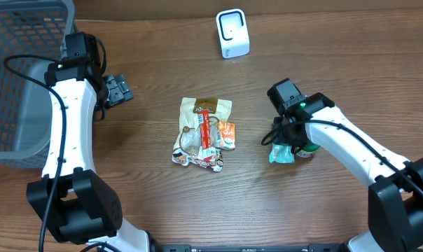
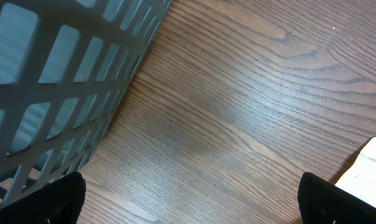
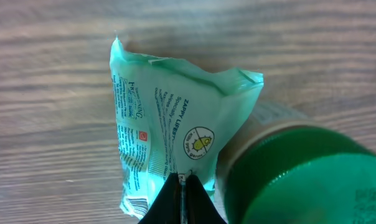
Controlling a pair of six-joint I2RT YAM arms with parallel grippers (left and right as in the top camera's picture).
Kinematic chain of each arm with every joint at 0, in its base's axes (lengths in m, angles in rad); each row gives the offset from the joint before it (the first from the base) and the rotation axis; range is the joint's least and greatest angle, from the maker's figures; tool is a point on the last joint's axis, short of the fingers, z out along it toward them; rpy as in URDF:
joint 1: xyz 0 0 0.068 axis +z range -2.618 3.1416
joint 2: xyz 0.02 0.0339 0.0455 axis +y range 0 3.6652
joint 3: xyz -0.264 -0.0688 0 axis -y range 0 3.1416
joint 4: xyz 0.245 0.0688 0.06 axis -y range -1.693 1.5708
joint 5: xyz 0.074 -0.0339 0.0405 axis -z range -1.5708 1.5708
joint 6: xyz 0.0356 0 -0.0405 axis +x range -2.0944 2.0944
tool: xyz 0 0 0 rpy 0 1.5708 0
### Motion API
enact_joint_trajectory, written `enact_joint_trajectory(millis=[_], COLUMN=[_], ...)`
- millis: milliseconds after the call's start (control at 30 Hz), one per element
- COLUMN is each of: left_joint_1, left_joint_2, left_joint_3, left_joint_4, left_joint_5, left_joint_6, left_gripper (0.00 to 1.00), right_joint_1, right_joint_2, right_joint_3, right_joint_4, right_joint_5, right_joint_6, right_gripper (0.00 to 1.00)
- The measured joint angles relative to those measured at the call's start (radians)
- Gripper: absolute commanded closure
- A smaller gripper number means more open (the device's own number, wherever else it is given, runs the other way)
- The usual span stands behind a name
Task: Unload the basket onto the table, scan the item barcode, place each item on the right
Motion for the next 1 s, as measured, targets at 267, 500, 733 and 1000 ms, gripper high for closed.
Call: enact_joint_trajectory(millis=[267,500,733,1000], left_joint_1=[0.0,0.0,0.0,0.0], left_joint_2=[0.0,0.0,0.0,0.0], left_joint_3=[0.0,0.0,0.0,0.0], left_joint_4=[0.0,0.0,0.0,0.0], left_joint_5=[0.0,0.0,0.0,0.0], left_joint_6=[0.0,0.0,0.0,0.0], left_gripper=[0.0,0.0,0.0,0.0], right_joint_1=[0.0,0.0,0.0,0.001], right_joint_2=[0.0,0.0,0.0,0.0], right_joint_3=[-0.013,-0.013,-0.013,0.042], right_joint_4=[-0.064,-0.034,0.008,0.056], right_joint_5=[0.0,-0.009,-0.04,-0.114], right_joint_6=[-0.027,-0.052,-0.061,-0.06], right_gripper=[0.95,0.9,0.56,0.56])
